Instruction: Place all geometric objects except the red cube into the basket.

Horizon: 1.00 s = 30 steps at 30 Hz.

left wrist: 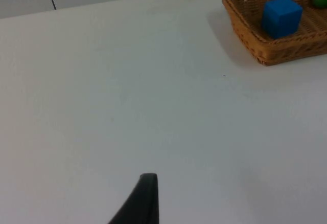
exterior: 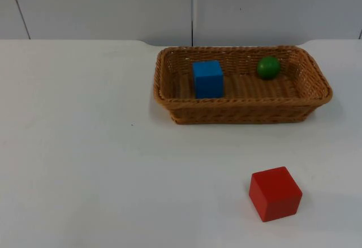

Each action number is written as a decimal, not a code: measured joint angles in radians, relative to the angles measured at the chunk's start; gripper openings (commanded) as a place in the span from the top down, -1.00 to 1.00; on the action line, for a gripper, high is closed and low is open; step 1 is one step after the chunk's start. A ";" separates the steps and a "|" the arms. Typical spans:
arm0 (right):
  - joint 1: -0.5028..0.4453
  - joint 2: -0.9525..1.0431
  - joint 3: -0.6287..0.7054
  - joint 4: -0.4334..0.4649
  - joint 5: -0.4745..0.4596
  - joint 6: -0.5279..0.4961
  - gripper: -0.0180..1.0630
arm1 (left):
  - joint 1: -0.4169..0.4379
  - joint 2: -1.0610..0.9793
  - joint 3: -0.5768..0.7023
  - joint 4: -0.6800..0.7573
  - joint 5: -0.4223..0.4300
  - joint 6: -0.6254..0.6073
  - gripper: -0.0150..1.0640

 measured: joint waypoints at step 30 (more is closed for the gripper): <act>-0.487 0.000 0.001 0.002 0.000 -0.014 -0.98 | 0.000 0.000 0.000 0.000 0.000 0.000 -0.97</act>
